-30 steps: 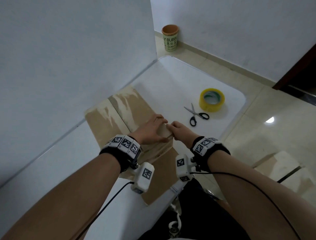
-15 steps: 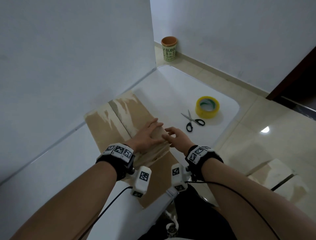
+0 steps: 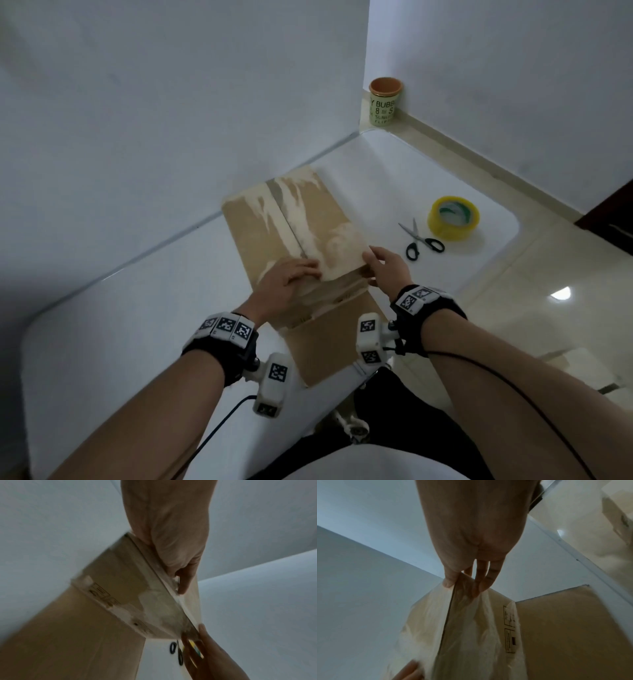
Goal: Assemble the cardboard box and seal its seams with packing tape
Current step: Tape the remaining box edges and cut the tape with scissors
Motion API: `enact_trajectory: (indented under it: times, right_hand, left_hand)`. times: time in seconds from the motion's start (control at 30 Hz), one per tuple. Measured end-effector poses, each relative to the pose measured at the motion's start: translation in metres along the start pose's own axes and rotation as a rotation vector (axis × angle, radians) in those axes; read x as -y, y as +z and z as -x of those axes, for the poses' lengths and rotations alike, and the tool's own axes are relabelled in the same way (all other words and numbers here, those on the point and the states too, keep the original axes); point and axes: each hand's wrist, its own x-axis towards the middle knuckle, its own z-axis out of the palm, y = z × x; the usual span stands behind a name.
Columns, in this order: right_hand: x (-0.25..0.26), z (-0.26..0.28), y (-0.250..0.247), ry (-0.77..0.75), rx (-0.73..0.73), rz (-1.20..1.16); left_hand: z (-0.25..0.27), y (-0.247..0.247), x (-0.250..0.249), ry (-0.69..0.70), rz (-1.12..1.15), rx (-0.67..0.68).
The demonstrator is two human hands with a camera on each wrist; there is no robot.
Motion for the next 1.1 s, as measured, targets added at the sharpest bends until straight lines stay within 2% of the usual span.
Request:
enact_trajectory:
  times: [0.07,0.13,0.2,0.27,0.3,0.33,0.47,0.63,0.7,0.8,0.87,0.97,1.03,1.1]
  right_hand:
    - [0.003,0.001,-0.003,-0.053,-0.011,0.159]
    - [0.011,0.001,-0.006,-0.070,0.010,0.298]
    - [0.020,-0.001,-0.009,-0.059,0.051,0.391]
    - [0.027,-0.003,-0.007,-0.042,0.077,0.377]
    - [0.029,-0.004,-0.004,-0.045,0.083,0.371]
    - [0.030,-0.004,0.000,-0.045,0.094,0.381]
    - [0.019,-0.003,0.017,-0.070,0.167,0.471]
    - [0.015,-0.004,0.018,-0.056,0.159,0.473]
    - [0.016,-0.002,0.018,-0.067,0.155,0.450]
    - [0.020,-0.003,0.016,-0.043,0.168,0.417]
    - [0.024,-0.007,0.014,0.011,0.177,0.402]
    - [0.012,-0.020,0.012,0.073,0.178,0.286]
    - [0.019,-0.015,0.012,0.079,0.144,0.176]
    - [0.039,-0.006,0.007,0.103,0.139,0.170]
  left_hand:
    - [0.012,-0.015,0.011,-0.111,-0.025,-0.095]
    - [0.021,-0.032,0.024,-0.281,0.000,-0.218]
    - [0.028,-0.040,0.026,-0.518,0.185,-0.320]
    - [0.032,-0.031,0.020,-0.739,0.429,-0.313]
    - [0.033,-0.023,0.017,-0.782,0.473,-0.287]
    - [0.033,-0.014,0.016,-0.777,0.473,-0.276]
    - [0.041,0.007,0.023,-0.602,0.474,-0.349]
    - [0.044,0.013,0.016,-0.487,0.560,-0.377]
    - [0.043,0.015,0.015,-0.530,0.601,-0.404]
    - [0.043,0.016,0.006,-0.711,0.716,-0.435]
    - [0.036,0.008,-0.003,-0.708,0.742,-0.464]
    - [0.012,-0.022,-0.022,-0.616,0.546,-0.502]
    - [-0.004,-0.044,-0.032,-0.625,0.328,-0.443]
    - [-0.015,-0.057,-0.043,-0.663,0.200,-0.365]
